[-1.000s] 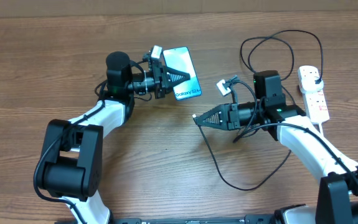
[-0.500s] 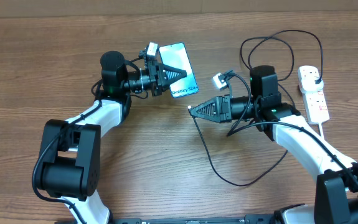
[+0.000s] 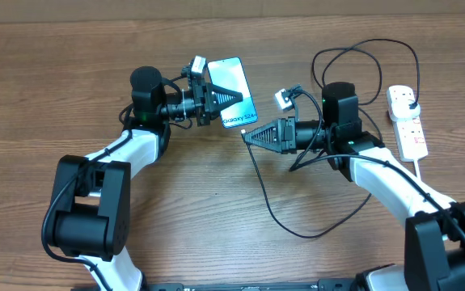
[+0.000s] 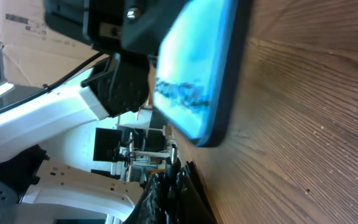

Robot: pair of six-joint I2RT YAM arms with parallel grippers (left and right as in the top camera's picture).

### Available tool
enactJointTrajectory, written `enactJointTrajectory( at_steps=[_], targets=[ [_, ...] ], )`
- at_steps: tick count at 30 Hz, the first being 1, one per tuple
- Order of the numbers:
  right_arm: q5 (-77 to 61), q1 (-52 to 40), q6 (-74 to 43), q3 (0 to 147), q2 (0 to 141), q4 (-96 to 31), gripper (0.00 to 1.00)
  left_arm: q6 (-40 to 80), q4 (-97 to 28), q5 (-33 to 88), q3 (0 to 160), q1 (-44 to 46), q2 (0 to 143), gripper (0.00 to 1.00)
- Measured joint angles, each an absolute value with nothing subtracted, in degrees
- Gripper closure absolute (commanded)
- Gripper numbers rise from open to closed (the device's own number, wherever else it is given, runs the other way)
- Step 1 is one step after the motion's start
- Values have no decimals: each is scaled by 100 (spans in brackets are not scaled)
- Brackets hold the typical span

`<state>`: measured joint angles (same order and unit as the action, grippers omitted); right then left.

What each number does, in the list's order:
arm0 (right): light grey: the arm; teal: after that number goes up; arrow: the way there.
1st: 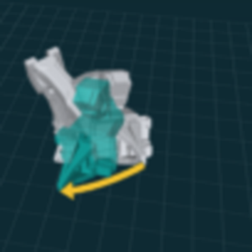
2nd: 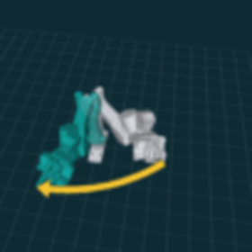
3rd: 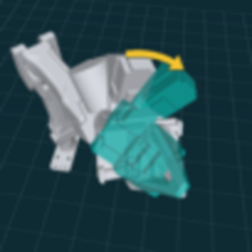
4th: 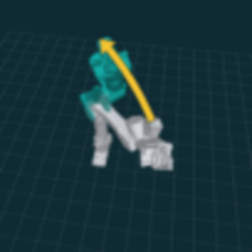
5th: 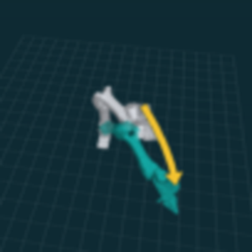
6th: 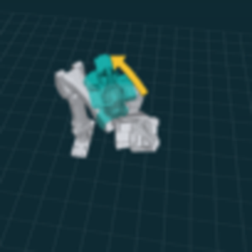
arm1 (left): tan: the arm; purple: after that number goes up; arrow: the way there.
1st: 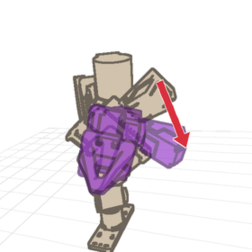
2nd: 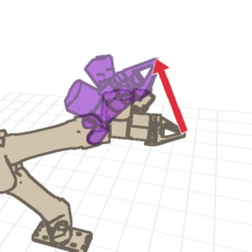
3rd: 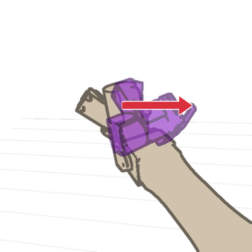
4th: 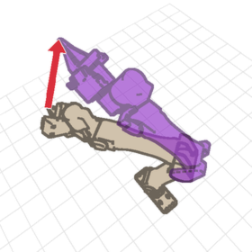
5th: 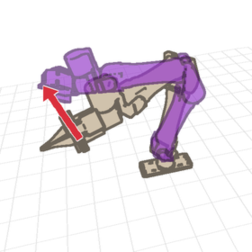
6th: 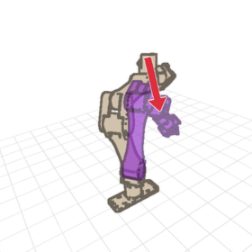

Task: Plug charger to phone and switch on socket

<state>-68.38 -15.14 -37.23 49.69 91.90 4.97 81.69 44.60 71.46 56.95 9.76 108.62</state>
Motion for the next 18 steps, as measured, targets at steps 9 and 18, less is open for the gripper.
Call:
enactJointTrajectory(
  at_steps=[9, 18],
  targets=[
    [-6709, -1514, -3896, 4969, 9334, 794, 96, 8211, 4460, 7170, 5695, 976, 10862, 96],
    [-6731, -1514, -4040, 4969, 9334, 913, 96, 8211, 4460, 7181, 5695, 976, 10862, 96]
  ],
)
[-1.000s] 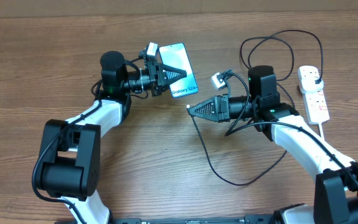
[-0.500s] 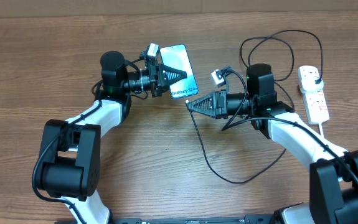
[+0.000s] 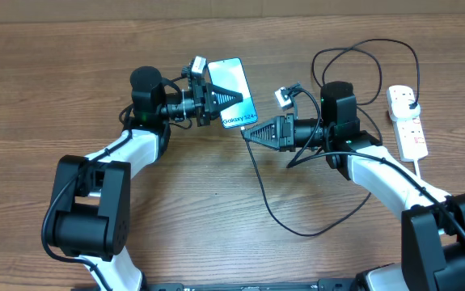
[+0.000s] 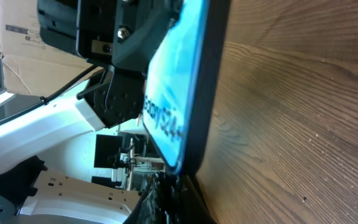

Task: Plug charger to phone and switch on socket

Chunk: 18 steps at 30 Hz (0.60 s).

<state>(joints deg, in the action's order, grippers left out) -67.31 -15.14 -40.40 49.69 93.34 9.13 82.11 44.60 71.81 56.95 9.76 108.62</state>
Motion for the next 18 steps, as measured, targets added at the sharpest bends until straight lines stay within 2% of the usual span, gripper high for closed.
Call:
enactJointTrajectory(
  at_steps=[18],
  targets=[
    [-6860, -1514, -4180, 4969, 9334, 1111, 96, 8206, 4460, 7181, 5695, 976, 10862, 96]
  ],
)
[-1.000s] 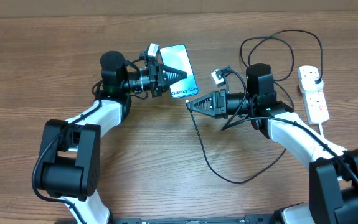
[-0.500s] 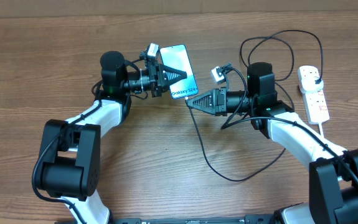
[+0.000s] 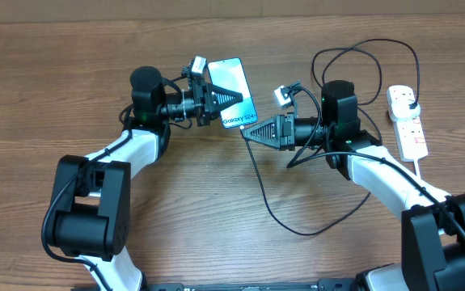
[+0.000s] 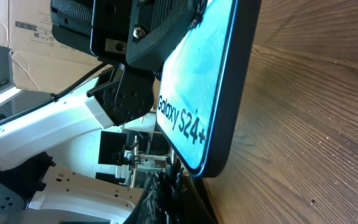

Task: Plug charger to phone and switch on socket

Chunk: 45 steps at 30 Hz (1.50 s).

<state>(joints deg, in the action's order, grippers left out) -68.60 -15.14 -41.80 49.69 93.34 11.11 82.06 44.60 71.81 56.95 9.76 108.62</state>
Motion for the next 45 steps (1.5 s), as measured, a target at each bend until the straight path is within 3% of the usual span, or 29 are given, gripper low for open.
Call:
enactJointTrajectory(
  at_steps=[45],
  targets=[
    [-6272, -1516, -4803, 4969, 9336, 1299, 96, 8042, 4462, 6766, 5695, 978, 10862, 96]
  ],
)
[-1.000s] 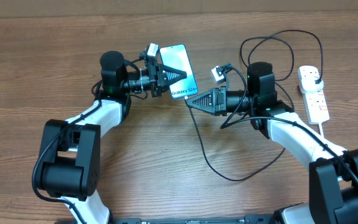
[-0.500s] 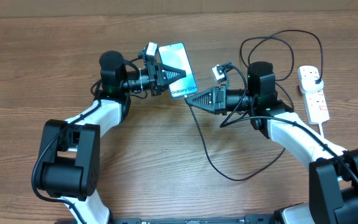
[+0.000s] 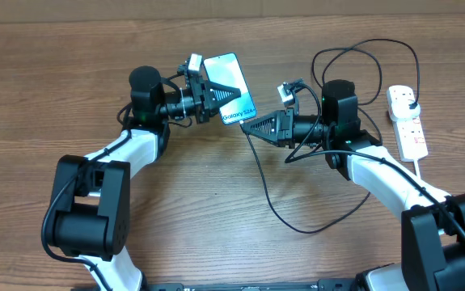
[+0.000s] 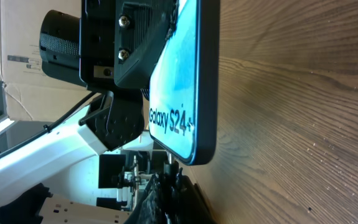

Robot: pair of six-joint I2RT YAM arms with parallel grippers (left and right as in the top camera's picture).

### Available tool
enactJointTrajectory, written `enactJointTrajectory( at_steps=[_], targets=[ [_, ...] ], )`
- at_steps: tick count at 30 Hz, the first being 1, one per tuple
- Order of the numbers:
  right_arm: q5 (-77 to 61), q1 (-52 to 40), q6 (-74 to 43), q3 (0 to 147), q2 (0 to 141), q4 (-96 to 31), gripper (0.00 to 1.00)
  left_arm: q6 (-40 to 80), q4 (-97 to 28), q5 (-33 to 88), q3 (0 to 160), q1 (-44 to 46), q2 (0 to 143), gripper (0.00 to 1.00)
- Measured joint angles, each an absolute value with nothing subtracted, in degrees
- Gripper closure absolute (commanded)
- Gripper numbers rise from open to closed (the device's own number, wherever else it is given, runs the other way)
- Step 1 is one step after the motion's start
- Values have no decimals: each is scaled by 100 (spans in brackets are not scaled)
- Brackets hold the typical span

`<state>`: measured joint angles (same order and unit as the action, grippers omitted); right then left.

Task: Plug charger to phone and switch on socket

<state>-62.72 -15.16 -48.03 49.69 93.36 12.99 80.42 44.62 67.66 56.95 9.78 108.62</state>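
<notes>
My left gripper (image 3: 220, 91) is shut on the phone (image 3: 230, 77), holding it off the table with its lit "Galaxy S24+" screen (image 4: 177, 81) up. My right gripper (image 3: 247, 128) is shut on the black charger plug (image 4: 169, 169). The plug's metal tip sits at the phone's lower end; whether it is inside cannot be told. The black cable (image 3: 266, 202) trails from the plug across the table. A white socket strip (image 3: 406, 121) lies at the far right with a white plug (image 3: 403, 99) in it. Its switch position is too small to read.
The cable makes a wide loop (image 3: 361, 61) behind my right arm and another near the table's front (image 3: 305, 230). The wooden table (image 3: 70, 73) carries nothing else. Cardboard boxes and the left arm's white links (image 4: 35, 162) fill the right wrist view's background.
The phone in my left gripper now sits a little farther back and stands more edge-on. My right gripper with the plug has followed, its tip now at the phone's lower end.
Throughout, my left gripper held the phone up and my right gripper held the plug close under its lower end. The phone's angle to the plug differed at each moment. Now the plug tip meets the phone's lower edge.
</notes>
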Motion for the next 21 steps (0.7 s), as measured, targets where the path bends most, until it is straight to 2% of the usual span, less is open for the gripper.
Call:
enactJointTrajectory(
  at_steps=[21],
  targets=[
    [-6093, -1516, -4993, 4967, 9336, 1516, 96, 8108, 4482, 6582, 5706, 1004, 10862, 96]
  ],
)
